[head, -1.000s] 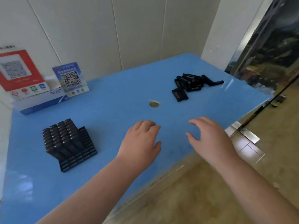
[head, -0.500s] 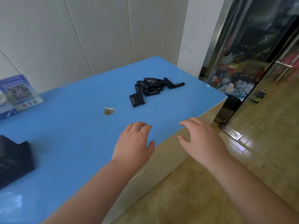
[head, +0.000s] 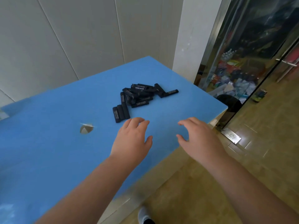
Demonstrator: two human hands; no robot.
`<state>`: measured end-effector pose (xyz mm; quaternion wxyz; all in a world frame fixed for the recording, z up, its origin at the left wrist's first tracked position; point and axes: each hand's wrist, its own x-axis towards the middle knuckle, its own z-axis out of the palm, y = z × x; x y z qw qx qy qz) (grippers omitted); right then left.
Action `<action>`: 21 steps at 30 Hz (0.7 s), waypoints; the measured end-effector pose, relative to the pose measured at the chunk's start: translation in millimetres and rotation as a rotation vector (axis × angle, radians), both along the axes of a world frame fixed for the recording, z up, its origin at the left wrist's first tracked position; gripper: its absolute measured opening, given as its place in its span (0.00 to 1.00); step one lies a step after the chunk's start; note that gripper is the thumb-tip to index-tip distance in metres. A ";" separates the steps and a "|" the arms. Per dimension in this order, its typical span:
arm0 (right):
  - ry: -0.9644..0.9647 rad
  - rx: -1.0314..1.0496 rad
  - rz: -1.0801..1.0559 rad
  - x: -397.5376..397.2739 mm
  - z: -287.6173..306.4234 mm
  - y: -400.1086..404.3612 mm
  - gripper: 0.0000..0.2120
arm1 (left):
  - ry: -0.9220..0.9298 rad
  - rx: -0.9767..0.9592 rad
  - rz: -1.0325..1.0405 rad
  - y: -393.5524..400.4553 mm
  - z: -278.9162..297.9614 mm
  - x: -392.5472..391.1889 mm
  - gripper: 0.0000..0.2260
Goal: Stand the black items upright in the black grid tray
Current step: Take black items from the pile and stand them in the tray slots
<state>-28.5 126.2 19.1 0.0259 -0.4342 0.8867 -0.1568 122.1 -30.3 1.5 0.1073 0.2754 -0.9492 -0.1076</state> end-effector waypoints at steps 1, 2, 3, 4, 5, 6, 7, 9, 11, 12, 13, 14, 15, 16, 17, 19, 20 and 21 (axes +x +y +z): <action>0.001 0.005 0.006 -8.2 -0.3 -6.9 0.20 | -0.010 0.002 -0.004 -7.9 -1.6 -9.9 0.23; 0.006 0.007 0.010 -17.0 -0.5 -14.2 0.20 | -0.022 0.002 -0.013 -15.9 -2.9 -20.3 0.23; 0.009 0.006 0.009 -25.3 0.1 -21.6 0.20 | -0.034 0.003 -0.027 -23.6 -3.7 -30.4 0.23; 0.010 0.001 0.003 -32.9 0.2 -28.6 0.20 | -0.045 0.006 -0.039 -31.0 -4.5 -40.0 0.23; 0.007 -0.006 -0.002 -40.2 -0.4 -35.5 0.20 | -0.055 0.007 -0.048 -38.9 -5.3 -49.5 0.23; 0.002 -0.014 -0.002 -47.4 -1.5 -42.4 0.19 | -0.064 0.009 -0.051 -46.9 -6.6 -58.6 0.23; -0.007 -0.019 0.001 -53.5 -2.6 -48.8 0.19 | -0.075 0.016 -0.046 -53.9 -7.8 -66.4 0.22; -0.026 -0.017 0.008 -64.0 -4.8 -60.1 0.19 | -0.102 0.044 -0.017 -64.8 -10.3 -79.7 0.21; -0.047 0.000 0.032 -74.4 -8.1 -70.5 0.19 | -0.127 0.075 0.018 -73.5 -13.3 -91.8 0.19; -0.057 0.007 0.051 -80.4 -9.7 -76.0 0.19 | -0.136 0.079 0.036 -77.7 -15.1 -97.9 0.19; -0.064 0.010 0.069 -86.9 -10.8 -81.6 0.19 | -0.145 0.075 0.054 -82.1 -17.0 -103.9 0.18; -0.068 0.009 0.088 -94.1 -11.7 -87.2 0.19 | -0.160 0.062 0.070 -86.2 -18.5 -110.0 0.17; -0.063 0.003 0.109 -101.6 -12.1 -92.4 0.18 | -0.190 0.044 0.081 -89.5 -19.5 -115.3 0.15; -0.060 -0.002 0.130 -109.3 -12.7 -97.3 0.18 | -0.235 0.022 0.092 -91.8 -20.3 -119.7 0.14; -0.062 -0.005 0.150 -116.6 -12.9 -101.6 0.18 | -0.290 0.006 0.105 -92.5 -20.1 -123.5 0.11; -0.080 -0.012 0.183 -131.3 -13.3 -108.3 0.17 | -0.392 -0.021 0.128 -90.7 -18.4 -130.0 0.09; -0.089 -0.017 0.200 -139.2 -14.4 -111.1 0.17 | -0.419 -0.035 0.137 -89.8 -18.0 -133.2 0.09; -0.095 -0.021 0.215 -146.9 -16.3 -113.5 0.16 | -0.423 -0.043 0.149 -89.2 -17.1 -136.3 0.11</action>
